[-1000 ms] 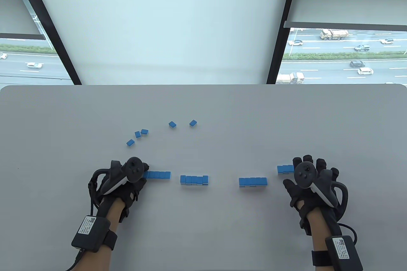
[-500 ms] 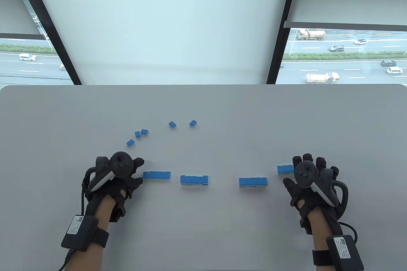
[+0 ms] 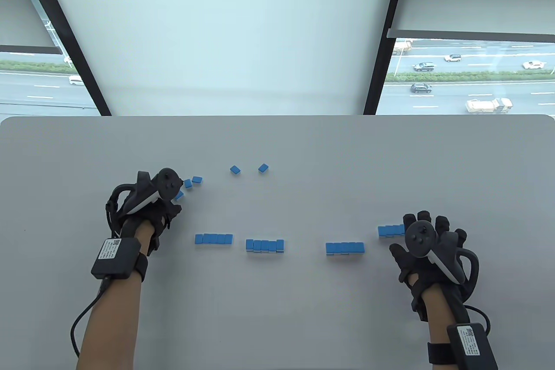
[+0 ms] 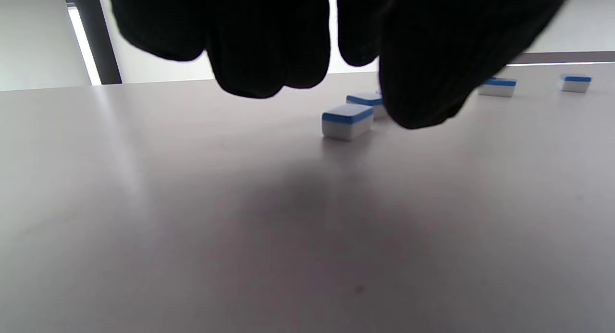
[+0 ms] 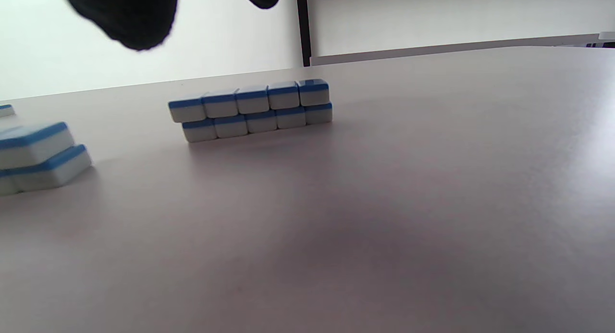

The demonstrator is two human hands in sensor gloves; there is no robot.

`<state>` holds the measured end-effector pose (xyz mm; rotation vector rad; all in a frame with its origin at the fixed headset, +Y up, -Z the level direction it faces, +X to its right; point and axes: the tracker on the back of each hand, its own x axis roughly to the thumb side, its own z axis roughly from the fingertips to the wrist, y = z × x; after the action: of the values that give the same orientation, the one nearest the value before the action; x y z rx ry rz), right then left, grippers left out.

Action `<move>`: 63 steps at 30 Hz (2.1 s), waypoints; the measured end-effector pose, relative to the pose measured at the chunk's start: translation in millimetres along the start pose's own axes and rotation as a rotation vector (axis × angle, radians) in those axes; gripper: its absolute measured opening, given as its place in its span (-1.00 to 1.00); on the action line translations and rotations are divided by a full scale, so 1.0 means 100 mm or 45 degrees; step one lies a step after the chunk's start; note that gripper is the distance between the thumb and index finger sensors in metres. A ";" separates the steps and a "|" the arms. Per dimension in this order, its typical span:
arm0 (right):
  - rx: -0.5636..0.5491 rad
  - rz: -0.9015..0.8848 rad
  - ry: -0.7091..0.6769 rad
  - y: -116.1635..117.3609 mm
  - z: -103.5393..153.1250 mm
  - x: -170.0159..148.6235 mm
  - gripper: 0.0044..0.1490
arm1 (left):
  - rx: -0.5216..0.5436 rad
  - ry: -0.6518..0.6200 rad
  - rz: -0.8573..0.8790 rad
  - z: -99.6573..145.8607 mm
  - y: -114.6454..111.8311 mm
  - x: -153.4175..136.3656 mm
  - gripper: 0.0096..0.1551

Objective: Build mahjong tile wall

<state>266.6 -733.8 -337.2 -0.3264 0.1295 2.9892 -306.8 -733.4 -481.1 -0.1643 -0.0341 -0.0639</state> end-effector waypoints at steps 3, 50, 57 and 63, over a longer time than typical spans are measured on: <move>0.003 0.006 0.003 0.00 0.00 0.00 0.02 | -0.013 0.004 -0.036 -0.09 -0.06 0.04 -0.16; 0.028 -0.060 -0.033 -0.02 0.00 0.03 0.02 | 0.352 -0.227 0.313 1.15 0.17 0.90 -0.31; 0.027 -0.042 -0.026 -0.02 0.00 0.04 0.02 | 0.248 -0.271 0.182 1.14 0.03 1.03 -0.33; 0.027 -0.011 -0.025 -0.01 0.01 0.06 0.02 | 0.212 -0.267 0.091 1.06 -0.09 1.11 -0.34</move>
<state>260.4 -731.9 -338.1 -0.2950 0.1575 2.9796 -199.8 -731.5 -370.6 -0.0054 -0.2419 0.0278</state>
